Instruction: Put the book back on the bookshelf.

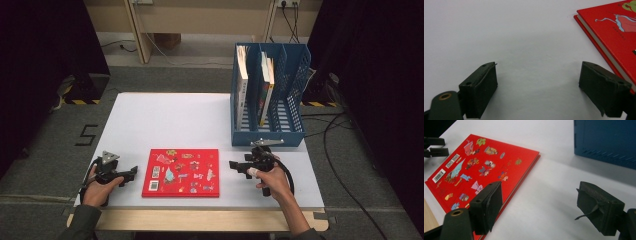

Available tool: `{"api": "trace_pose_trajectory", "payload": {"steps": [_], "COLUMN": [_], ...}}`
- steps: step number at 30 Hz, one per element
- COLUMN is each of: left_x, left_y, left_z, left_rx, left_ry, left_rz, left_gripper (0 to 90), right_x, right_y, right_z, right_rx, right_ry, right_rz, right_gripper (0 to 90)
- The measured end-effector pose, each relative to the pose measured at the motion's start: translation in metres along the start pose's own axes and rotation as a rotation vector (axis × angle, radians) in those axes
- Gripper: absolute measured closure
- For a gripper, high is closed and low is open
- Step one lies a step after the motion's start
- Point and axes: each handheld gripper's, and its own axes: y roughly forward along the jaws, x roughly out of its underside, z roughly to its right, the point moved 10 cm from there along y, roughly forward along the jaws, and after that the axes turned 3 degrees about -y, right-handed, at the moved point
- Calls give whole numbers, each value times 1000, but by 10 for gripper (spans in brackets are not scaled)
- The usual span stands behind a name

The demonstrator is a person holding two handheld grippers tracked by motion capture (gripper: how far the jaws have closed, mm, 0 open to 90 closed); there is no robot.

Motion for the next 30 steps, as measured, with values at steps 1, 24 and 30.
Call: {"api": "trace_pose_trajectory", "payload": {"steps": [1,24,30], "left_x": [0,6,8], "left_y": [0,-6,-9], "left_z": [0,27,38], "left_rx": [0,91,112], "left_ry": [0,69,100], "left_rz": [0,-38,-46], "left_gripper": [140,141,182], "right_x": [0,19,20], "right_y": [0,26,26], "right_z": [0,-34,-34], "right_rx": [0,-63,-60], "right_ry": [0,-38,-36], "right_rz": [0,-68,-72], "right_gripper": [217,219,221]}}
